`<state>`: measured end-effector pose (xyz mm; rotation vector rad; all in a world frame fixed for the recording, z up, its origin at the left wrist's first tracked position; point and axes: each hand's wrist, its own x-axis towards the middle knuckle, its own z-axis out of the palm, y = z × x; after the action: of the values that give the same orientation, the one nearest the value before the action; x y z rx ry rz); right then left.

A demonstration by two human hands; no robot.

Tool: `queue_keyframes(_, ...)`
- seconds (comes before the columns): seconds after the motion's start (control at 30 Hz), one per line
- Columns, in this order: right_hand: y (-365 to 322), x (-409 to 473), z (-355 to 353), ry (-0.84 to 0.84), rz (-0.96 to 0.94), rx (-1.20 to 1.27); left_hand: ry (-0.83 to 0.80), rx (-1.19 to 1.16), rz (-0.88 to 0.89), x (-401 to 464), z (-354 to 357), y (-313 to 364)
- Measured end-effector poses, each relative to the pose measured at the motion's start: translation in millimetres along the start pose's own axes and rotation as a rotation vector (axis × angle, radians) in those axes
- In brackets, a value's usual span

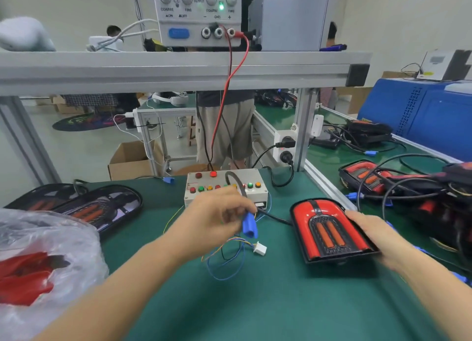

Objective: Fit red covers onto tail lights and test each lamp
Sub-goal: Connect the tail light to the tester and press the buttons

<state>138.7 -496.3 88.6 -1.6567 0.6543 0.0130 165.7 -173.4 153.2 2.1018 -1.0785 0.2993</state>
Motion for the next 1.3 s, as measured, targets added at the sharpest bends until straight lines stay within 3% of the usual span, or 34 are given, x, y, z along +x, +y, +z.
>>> queue_keyframes(0.2,-13.7,4.7,3.6,0.255,-0.337,-0.778,0.075,0.166,0.111,5.6,28.9,7.6)
queue_keyframes(0.27,-20.3,-7.2,11.4,0.346,-0.511,-0.83,0.121,0.147,0.112,8.0,37.2,11.1)
queue_keyframes(0.33,-26.6,-28.8,23.1,0.242,-0.775,-0.587,0.134,0.107,0.105,9.2,45.0,12.8)
queue_keyframes(0.4,-32.7,-57.3,34.8,-0.076,-0.977,-0.395,0.095,0.059,0.116,9.7,50.5,13.2)
queue_keyframes(0.5,-36.0,-80.5,42.9,-0.345,-1.227,-0.553,0.019,-0.023,0.116,12.4,56.2,13.5)
queue_keyframes(0.67,-48.6,-86.7,33.9,-0.424,-1.368,-0.801,-0.065,-0.331,-0.007,13.3,54.6,10.8)
queue_keyframes(0.77,-53.8,-87.0,35.3,-0.355,-1.484,-0.97,-0.115,-0.444,-0.044,13.9,52.6,11.8)
queue_keyframes(0.83,-58.3,-90.9,37.4,-0.263,-1.561,-1.078,-0.06,-0.505,-0.082,15.8,48.5,6.4)
queue_keyframes(0.9,-61.1,-94.2,39.6,-0.257,-1.591,-1.139,0.064,-0.491,-0.217,17.0,41.6,-9.7)
queue_keyframes(0.93,-61.0,-94.2,41.8,-0.292,-1.592,-1.141,0.081,-0.377,-0.286,16.9,38.4,-19.0)
queue_keyframes(1.07,-47.3,-89.6,57.8,-0.483,-1.393,-1.074,-0.327,0.303,-0.307,5.0,53.5,-51.1)
queue_keyframes(1.13,-37.9,-83.3,68.9,-0.496,-1.318,-1.029,-0.442,0.379,-0.274,-1.4,66.6,-55.7)
queue_keyframes(1.3,-19.9,-68.7,94.1,-0.419,-1.088,-0.833,-0.337,0.347,-0.287,-2.2,73.0,-58.0)
